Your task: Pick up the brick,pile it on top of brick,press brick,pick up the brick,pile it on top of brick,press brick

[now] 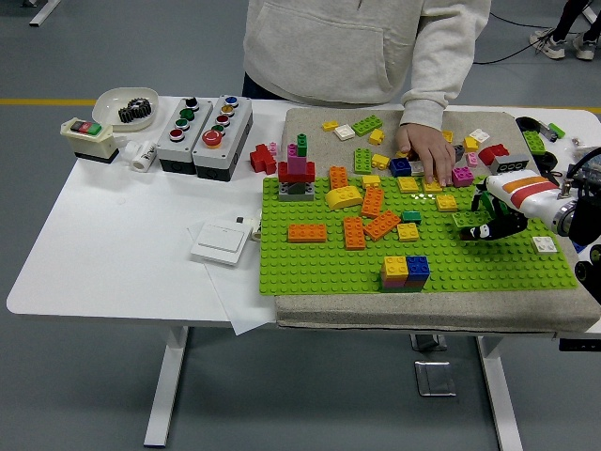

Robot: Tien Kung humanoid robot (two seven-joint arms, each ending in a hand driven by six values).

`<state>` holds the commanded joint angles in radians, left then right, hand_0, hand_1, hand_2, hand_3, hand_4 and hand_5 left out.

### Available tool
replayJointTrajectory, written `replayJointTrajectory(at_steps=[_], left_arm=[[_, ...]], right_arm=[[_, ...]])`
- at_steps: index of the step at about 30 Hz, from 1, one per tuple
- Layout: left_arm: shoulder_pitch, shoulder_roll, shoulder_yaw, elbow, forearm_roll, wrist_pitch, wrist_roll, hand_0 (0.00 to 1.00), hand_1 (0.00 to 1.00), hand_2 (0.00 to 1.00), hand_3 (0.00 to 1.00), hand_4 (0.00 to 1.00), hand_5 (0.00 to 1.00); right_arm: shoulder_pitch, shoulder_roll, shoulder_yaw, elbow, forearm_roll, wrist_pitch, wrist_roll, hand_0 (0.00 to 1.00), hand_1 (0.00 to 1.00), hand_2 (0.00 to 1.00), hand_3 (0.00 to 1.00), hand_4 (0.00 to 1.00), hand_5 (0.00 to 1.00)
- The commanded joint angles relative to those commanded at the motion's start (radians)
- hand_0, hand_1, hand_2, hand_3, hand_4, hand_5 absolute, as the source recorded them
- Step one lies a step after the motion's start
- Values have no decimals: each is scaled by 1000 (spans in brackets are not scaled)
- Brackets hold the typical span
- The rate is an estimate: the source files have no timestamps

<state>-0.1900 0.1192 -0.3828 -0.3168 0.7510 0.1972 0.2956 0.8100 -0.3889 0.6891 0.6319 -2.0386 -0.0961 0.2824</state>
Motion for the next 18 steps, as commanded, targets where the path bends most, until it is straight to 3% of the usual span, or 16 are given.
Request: replayJointTrajectory(at_steps=[18], left_arm=[[-4, 0, 1, 1, 0, 0, -1, 694, 736, 742, 595, 688, 661]], right_arm=[[-3, 1, -7, -9, -26, -32, 9, 156, 110, 201, 478, 838, 623]])
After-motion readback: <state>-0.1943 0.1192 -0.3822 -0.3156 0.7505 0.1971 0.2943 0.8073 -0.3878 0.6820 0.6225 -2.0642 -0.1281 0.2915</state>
